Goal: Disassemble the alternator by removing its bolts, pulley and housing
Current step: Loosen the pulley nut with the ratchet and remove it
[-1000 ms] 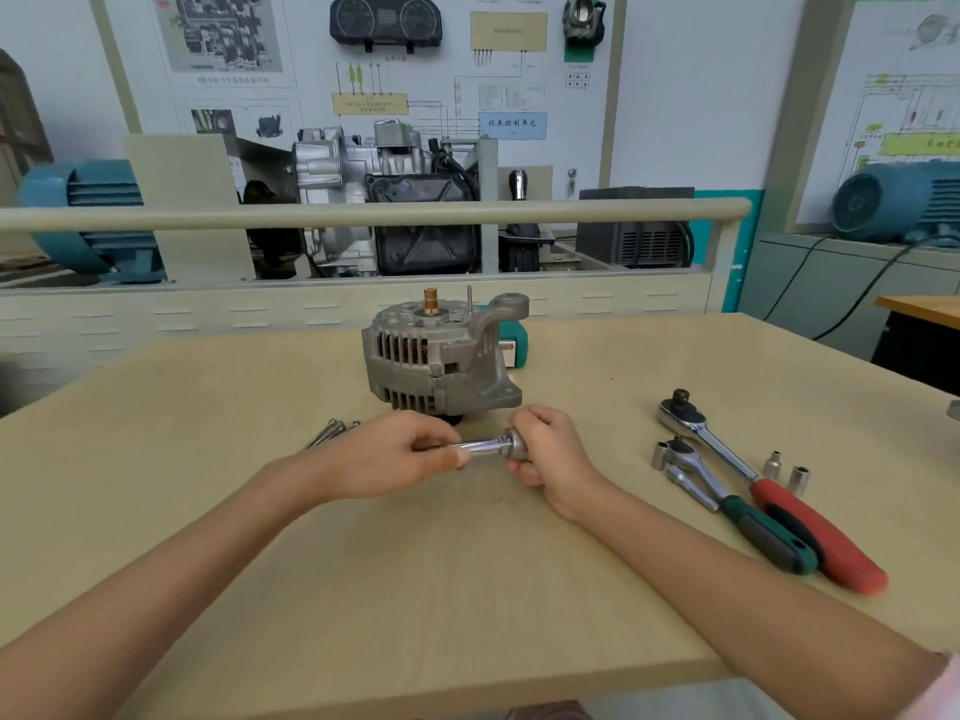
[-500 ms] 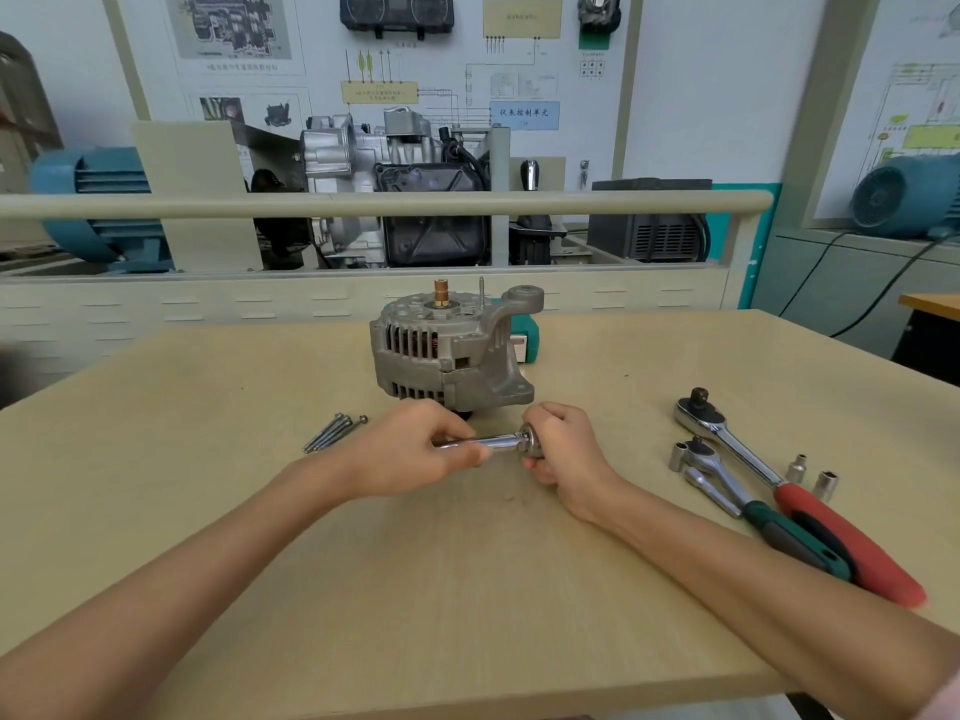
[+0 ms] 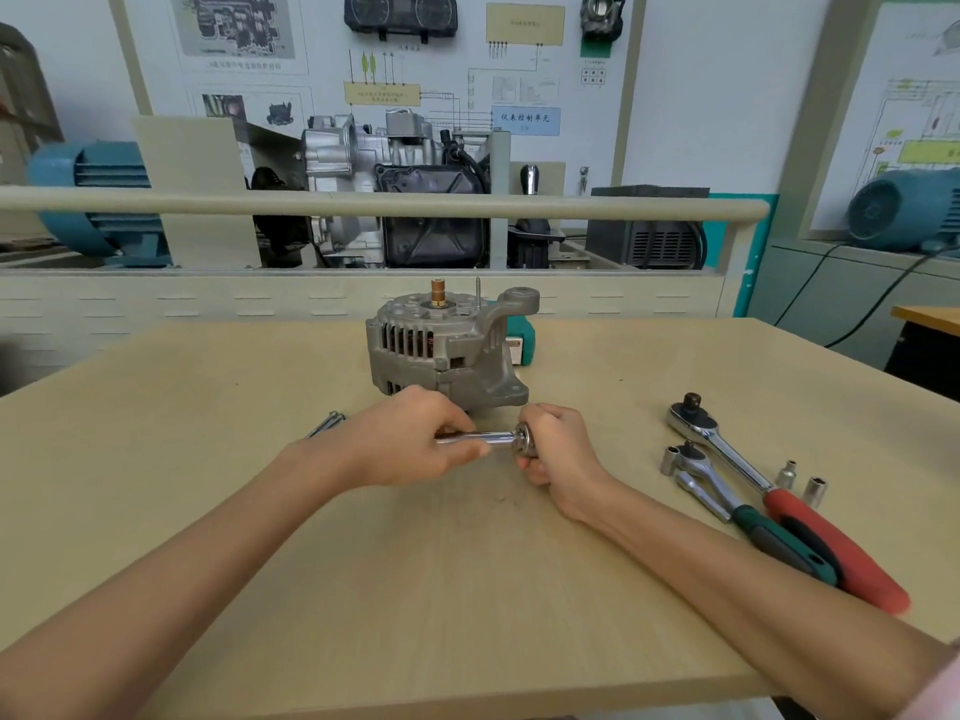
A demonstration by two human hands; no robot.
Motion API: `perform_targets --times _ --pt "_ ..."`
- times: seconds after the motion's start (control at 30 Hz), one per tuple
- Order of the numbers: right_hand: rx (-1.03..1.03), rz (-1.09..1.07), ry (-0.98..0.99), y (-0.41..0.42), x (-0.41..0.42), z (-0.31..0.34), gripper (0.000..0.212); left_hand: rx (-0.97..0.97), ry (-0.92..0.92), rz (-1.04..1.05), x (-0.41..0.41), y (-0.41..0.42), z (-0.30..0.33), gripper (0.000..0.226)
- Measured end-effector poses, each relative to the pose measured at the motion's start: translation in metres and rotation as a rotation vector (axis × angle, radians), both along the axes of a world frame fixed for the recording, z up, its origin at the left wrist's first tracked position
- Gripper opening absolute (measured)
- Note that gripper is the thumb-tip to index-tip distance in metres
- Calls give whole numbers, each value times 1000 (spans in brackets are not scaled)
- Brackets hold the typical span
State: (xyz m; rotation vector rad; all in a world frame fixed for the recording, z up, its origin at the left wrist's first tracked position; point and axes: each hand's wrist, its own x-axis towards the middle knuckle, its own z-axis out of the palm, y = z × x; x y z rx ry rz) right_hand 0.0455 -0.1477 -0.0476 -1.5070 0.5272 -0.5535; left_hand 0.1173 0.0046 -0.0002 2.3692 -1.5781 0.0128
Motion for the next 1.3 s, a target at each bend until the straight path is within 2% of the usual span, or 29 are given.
perform_targets --times 0.07,0.13,0.2,0.3,0.4,0.57,0.73,1.17,1.3 --pt "-15 -1 2 0 -1 0 30 -32 182 28 2 -2 1 29" --pt "-38 -6 -6 0 -1 0 29 -40 250 36 1 -2 -3 26" --pt "-71 4 -31 1 -1 -1 31 41 335 58 -1 -1 -4 28" --pt "-164 66 -116 5 -8 0 34 215 694 118 -6 -3 1 38" --pt "-295 141 -220 8 -17 4 33 223 872 168 -9 -3 2 45" --pt "-476 240 -275 17 -23 14 25 68 846 114 -9 9 -11 47" --pt "-518 260 -285 26 -23 17 25 -35 739 118 -15 18 -13 44" --pt "-458 265 -317 23 -26 20 22 6 697 95 -19 16 -3 45" --pt "-512 255 -316 22 -26 19 22 28 679 111 -19 13 -3 46"
